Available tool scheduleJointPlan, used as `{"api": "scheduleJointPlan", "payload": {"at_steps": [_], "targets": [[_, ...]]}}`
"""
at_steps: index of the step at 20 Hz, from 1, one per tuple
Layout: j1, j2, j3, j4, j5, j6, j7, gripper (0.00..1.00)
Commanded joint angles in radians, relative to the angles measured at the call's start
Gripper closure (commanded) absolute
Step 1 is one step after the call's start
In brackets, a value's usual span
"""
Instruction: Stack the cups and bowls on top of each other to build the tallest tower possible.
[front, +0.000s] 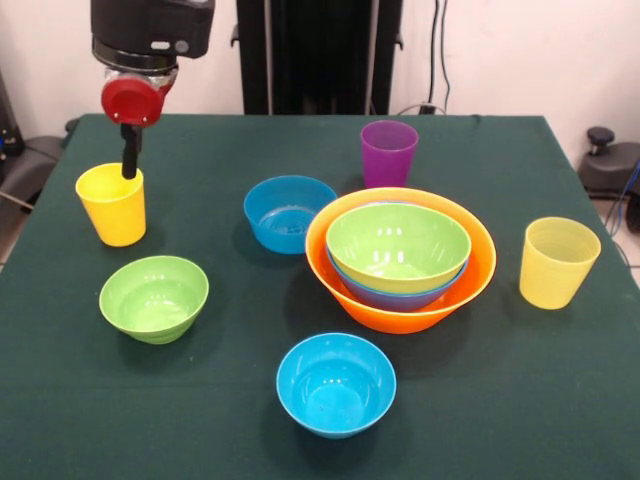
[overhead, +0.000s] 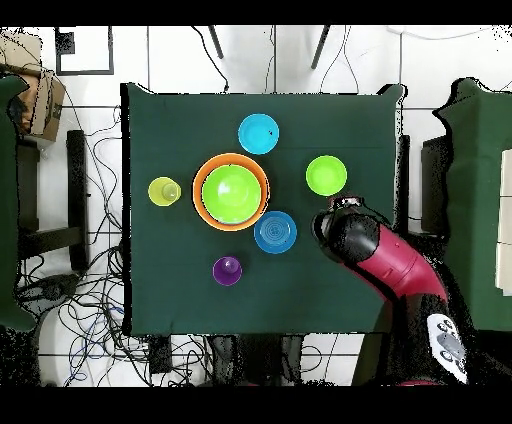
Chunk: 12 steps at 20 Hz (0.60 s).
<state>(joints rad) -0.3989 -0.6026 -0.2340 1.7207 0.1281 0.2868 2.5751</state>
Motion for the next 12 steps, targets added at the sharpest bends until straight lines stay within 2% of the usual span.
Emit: {"api": "scheduleJointPlan", "payload": {"at_steps": [1, 4, 8, 12], "targets": [[-0.009, 0.102, 0.093, -0.059, -0.116, -0.089, -0.063, 0.0], [0.005, 0.117, 0.083, -0.068, -0.118, -0.097, -0.036, 0.0], [0.026, 0.155, 0.053, -0.089, -0.116, -0.155, 0.01, 0.0], [0.018, 0.175, 0.053, -0.102, -0.117, -0.191, 0.01, 0.0]]}}
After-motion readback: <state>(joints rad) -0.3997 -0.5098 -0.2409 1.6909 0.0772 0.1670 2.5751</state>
